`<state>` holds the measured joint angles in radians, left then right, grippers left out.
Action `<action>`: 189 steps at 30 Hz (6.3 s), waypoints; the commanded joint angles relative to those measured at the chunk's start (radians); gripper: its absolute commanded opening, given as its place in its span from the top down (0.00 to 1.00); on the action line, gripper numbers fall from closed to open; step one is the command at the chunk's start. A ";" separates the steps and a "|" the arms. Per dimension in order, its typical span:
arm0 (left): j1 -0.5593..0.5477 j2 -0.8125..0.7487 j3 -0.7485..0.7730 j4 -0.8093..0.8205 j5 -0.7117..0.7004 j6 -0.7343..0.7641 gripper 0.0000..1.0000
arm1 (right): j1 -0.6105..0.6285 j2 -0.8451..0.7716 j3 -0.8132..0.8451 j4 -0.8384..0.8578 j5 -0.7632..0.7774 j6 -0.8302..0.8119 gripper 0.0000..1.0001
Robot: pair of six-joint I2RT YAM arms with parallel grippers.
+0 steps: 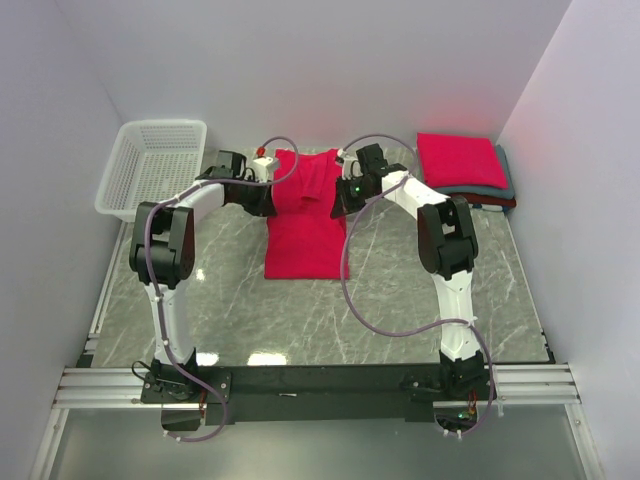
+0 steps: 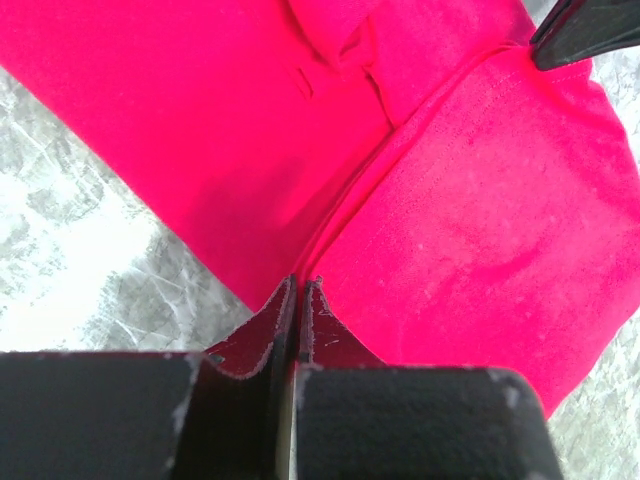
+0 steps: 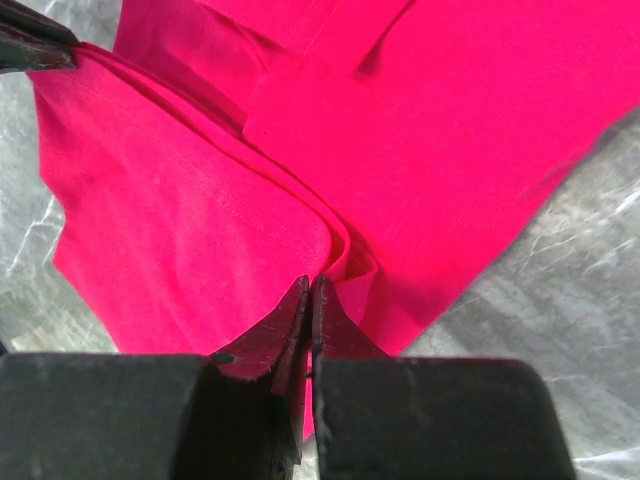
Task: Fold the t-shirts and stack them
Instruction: Fold the tshirt
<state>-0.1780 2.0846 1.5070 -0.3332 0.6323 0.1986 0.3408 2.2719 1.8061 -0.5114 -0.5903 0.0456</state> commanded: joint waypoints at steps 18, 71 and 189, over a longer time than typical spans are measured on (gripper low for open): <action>0.023 0.080 0.105 -0.003 -0.051 0.012 0.99 | 0.000 0.003 0.021 0.068 0.132 -0.016 1.00; -0.164 -0.607 -0.812 0.171 -0.074 0.890 0.51 | 0.029 -0.275 -0.603 -0.022 -0.143 0.057 0.93; -0.075 -0.318 -0.024 -0.399 0.202 0.691 0.99 | -0.028 -0.735 -0.540 -0.055 -0.091 -0.774 1.00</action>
<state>-0.2935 1.6444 1.3659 -0.8047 0.8066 0.9714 0.3664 1.4357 1.1110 -0.5743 -0.6327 -0.6975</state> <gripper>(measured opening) 0.026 0.021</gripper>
